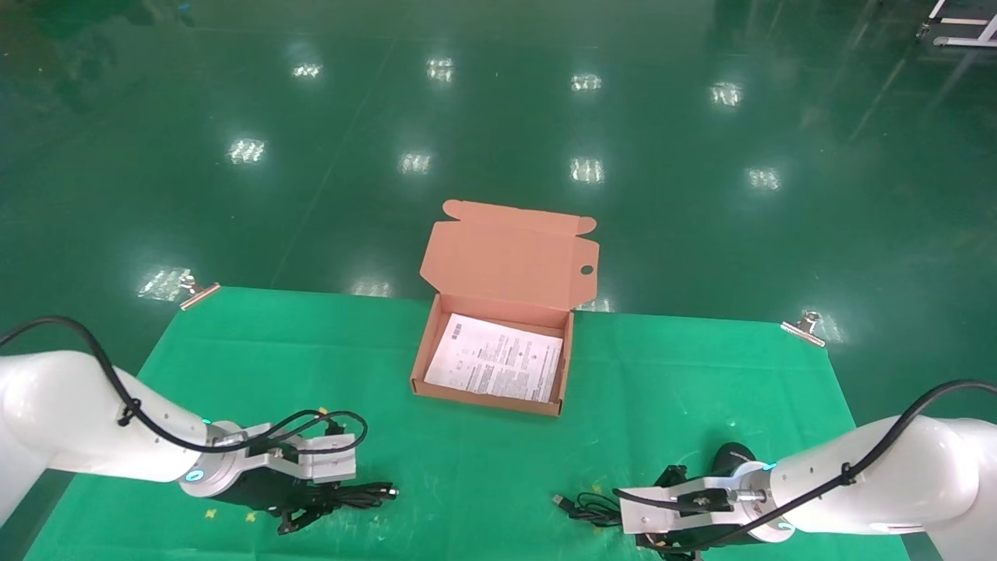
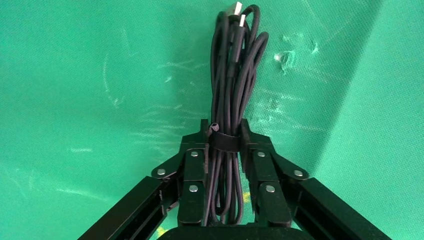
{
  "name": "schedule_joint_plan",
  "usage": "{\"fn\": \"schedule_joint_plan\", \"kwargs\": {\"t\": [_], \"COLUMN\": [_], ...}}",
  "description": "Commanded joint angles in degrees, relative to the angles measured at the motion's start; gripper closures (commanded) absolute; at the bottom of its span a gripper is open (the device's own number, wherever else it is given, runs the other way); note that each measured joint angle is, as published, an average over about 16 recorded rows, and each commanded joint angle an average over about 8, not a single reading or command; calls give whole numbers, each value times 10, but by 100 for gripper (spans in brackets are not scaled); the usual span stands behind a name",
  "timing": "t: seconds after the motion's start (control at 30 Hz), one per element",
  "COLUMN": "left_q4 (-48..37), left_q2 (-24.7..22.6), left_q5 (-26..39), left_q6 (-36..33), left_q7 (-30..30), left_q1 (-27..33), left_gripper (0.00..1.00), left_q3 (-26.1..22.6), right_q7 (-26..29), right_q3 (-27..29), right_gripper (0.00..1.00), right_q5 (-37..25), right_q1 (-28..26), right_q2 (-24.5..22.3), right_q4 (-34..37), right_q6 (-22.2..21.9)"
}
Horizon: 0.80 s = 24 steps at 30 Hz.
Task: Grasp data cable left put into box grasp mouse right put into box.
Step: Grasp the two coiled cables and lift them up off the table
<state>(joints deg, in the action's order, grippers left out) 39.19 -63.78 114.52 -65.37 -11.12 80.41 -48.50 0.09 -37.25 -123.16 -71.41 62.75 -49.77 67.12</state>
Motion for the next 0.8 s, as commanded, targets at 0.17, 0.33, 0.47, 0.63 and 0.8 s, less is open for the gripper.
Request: {"fn": "schedule_joint_plan", "kwargs": {"t": [0.17,0.33,0.47,0.63,0.8], "left_q4": [0,6,22,69,144], "left_q2": [0,4,20,53,80], "left_q5": [0,1,-1,2,25], "left_q6": [0,-13,-41,-82,-109], "left_q7": [0,0,-4,-23,-52], "left_q1": [0,0,7,34,81], "left_gripper": [100,100,100,100,100], "left_q3": [0,-3,-4,-2,2], "right_q7": [0,4,19,55,81], "right_q3": [0,6,19,50,84], "right_gripper": [100,100,100,100,100], "right_q5": [1,11,29,50,66], "right_q1": [0,-5,-15,-42,-94], "right_q2": [0,-13,-41,-77,-87], "right_q4": [0,-10,-41,-82,-94], "right_q6": [0,18,44,53,31]}}
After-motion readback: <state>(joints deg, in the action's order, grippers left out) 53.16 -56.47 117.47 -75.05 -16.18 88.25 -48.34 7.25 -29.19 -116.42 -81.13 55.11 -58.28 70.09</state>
